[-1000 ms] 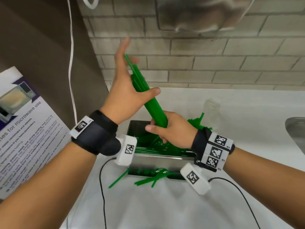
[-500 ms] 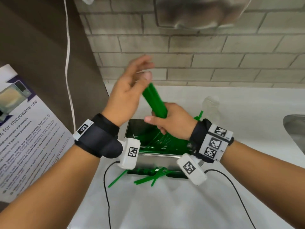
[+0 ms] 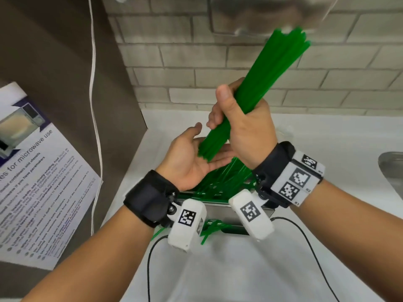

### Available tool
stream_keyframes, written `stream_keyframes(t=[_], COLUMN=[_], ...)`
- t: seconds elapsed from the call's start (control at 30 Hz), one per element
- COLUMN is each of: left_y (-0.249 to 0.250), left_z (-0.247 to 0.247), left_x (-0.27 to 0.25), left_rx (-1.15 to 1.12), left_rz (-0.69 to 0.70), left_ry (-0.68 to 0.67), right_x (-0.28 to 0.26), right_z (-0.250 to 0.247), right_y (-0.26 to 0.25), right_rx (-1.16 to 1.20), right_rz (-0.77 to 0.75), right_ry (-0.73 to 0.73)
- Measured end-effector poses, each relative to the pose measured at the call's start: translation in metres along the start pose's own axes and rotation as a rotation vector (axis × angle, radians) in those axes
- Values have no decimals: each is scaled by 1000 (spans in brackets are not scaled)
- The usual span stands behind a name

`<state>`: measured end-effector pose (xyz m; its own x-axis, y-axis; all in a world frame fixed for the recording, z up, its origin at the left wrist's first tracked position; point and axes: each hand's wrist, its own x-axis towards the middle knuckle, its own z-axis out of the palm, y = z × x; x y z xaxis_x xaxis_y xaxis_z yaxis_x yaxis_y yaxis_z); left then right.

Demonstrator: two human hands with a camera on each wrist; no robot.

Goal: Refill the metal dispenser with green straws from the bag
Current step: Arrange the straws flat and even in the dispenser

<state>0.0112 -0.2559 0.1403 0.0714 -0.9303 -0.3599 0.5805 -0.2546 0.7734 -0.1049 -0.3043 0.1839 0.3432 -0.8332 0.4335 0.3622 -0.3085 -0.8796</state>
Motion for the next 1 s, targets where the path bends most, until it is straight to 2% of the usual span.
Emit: stream_keyframes(t=[0.07,0.13,0.17,0.23,0.3,0.37,0.43,0.53,0.63,0.77,0.87,1.0], left_y=[9,25,33,46,51,48,43,37,32,22,7,-10], left_z=[-11,-28,-37,-51,-57,-56,-54,-51,-46,-34,-27,-14], left_x=[-2,-1,-1,-3,-6,-8,-7,-4,1,10,24,41], left_rx=[198,374,427,467,501,594,714,932,1189,1705,1973,2055], left_rz=[105,312,382,421,386,365,361,292,206,130,-19,-164], left_ry=[84,252,311,324,246,183,162,80,-25,-138,-230,-318], right_x=[1,-4,-9,-23,-36,-42,-44,-42,-41,-53,-67,-81], right_z=[-7,-16,-20,-27,-31,-35,-35,-38,-43,-53,-58,-68], right_y=[2,11,19,35,47,56,58,52,43,34,32,36], right_rx=[4,-115,-217,-498,-794,-1111,-1272,-1320,-1298,-1156,-1177,-1227], right_rz=[39,131,215,394,487,424,369,362,465,573,491,380], right_ry=[-27,-103,-180,-413,-640,-846,-951,-1009,-1074,-1099,-1117,-1138])
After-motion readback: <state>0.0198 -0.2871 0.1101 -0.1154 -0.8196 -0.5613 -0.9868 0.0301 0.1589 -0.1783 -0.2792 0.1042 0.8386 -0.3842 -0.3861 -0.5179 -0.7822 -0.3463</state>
